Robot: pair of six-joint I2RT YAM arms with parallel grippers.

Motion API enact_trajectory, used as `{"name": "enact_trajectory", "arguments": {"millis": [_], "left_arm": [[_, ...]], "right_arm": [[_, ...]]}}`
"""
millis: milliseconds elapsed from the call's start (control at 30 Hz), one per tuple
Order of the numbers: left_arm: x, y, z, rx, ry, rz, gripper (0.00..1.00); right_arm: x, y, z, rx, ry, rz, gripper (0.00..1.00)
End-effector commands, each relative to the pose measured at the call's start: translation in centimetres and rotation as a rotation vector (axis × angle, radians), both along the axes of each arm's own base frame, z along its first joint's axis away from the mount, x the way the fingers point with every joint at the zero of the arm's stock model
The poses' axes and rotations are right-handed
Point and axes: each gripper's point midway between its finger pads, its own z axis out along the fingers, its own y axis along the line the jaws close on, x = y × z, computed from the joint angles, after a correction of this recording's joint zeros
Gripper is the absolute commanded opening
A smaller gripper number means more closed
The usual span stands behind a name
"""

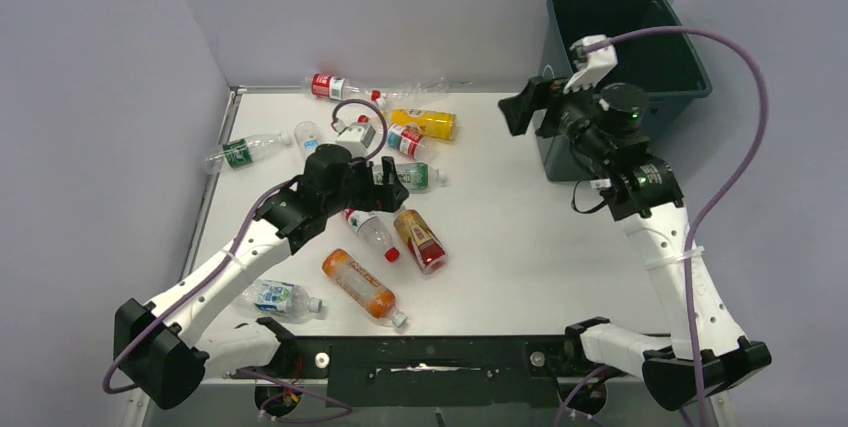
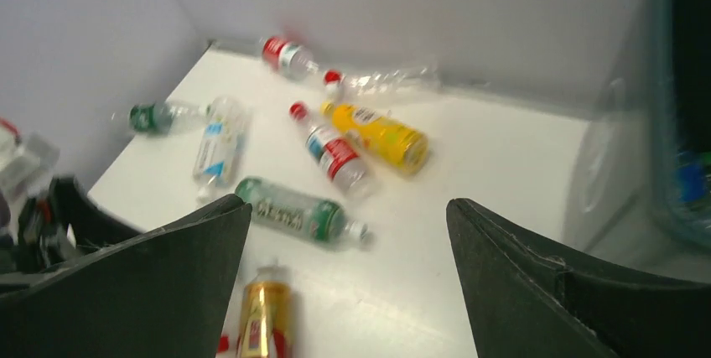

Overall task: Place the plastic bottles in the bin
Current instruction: Place the plastic bottle in the trash bin, then pick up the plastic bottle at the center of the board.

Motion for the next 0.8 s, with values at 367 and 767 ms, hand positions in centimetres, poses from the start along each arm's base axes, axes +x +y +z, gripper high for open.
{"name": "enact_trajectory", "arguments": {"millis": [367,767], "left_arm": [[1.4,7.1,2.5,-0.15,-0.016,0.149,0.88],[1.1,7.7,2.5,-0.202,0.002,0.15,0.88]], "right_arm": [[-8.5,13.1,-20.3,-0.217,0.39,0.253,0.92],[-11.3,18.3,-28.8,-0.449,0.505,0.283,0.95]]}}
